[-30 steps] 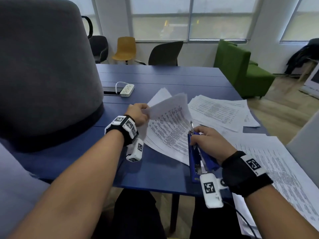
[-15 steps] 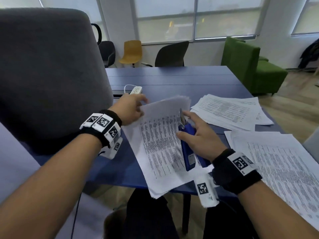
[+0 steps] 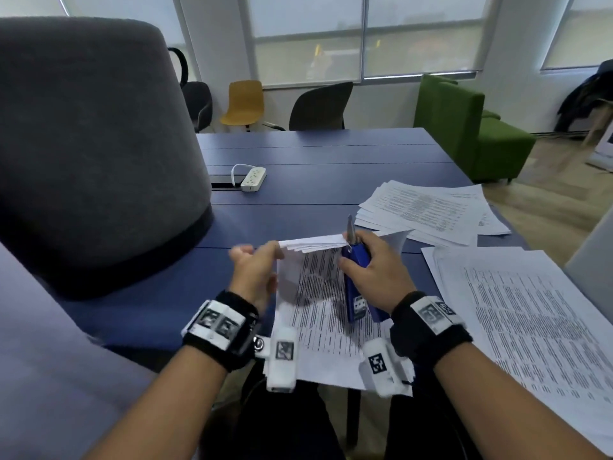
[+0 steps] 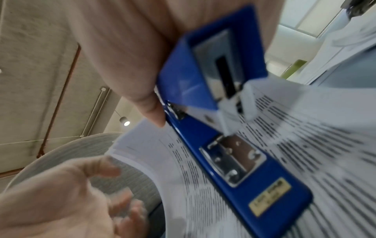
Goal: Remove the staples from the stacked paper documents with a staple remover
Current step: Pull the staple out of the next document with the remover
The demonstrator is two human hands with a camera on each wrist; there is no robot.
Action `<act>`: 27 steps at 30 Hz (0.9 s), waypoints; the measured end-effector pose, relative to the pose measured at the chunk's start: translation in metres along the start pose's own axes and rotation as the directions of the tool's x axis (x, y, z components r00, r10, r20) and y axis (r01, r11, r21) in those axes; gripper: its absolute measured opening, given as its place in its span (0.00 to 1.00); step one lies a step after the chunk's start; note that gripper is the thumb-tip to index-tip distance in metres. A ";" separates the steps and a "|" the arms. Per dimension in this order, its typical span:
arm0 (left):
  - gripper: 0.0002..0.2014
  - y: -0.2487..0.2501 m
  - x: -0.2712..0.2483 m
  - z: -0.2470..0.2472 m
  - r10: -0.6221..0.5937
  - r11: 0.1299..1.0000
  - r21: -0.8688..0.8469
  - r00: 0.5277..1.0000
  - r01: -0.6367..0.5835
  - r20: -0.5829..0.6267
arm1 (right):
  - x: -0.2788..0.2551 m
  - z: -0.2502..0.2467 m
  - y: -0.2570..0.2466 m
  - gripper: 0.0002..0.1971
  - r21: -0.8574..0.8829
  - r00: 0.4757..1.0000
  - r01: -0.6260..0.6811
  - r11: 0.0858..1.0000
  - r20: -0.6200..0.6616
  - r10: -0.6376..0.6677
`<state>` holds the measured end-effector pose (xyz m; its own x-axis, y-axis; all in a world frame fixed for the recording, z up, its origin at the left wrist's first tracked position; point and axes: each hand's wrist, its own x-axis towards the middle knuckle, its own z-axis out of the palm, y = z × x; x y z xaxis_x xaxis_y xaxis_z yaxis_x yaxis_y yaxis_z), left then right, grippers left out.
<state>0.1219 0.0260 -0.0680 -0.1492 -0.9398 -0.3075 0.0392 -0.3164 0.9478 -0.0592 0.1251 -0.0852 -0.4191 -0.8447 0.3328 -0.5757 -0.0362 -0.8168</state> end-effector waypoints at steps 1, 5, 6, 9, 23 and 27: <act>0.16 0.000 -0.006 0.000 -0.176 0.937 -0.278 0.973 0.212 0.148 | -0.001 0.000 0.001 0.11 0.011 1.000 0.013 1.000 -0.002 -0.013; 0.18 -0.002 -0.015 0.012 -0.101 0.853 -0.439 0.914 0.283 0.393 | -0.005 0.000 0.000 0.11 -0.060 0.994 0.093 0.994 0.062 -0.089; 0.16 -0.007 -0.008 0.017 -0.078 0.879 -0.413 0.927 0.237 0.366 | -0.005 -0.001 0.001 0.12 -0.104 0.991 0.101 0.989 0.098 -0.091; 0.25 -0.024 0.013 0.029 0.041 0.951 -0.308 0.974 0.030 0.223 | -0.004 -0.004 0.001 0.14 -0.153 0.976 0.078 0.985 0.212 -0.044; 0.20 -0.074 0.031 0.039 0.163 0.977 -0.162 0.972 -0.136 0.168 | 0.013 -0.012 -0.009 0.21 -0.522 0.873 0.080 0.849 0.448 0.193; 0.26 -0.078 0.034 0.037 0.170 0.972 -0.187 0.975 -0.142 0.146 | 0.012 0.007 -0.004 0.24 -0.533 0.857 0.081 0.843 0.469 0.214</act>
<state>0.0772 0.0231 -0.1492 -0.2826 -0.9509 -0.1264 0.2443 -0.1987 0.9491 -0.0574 0.1118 -0.0813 -0.1530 -0.9820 -0.1107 -0.8929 0.1854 -0.4104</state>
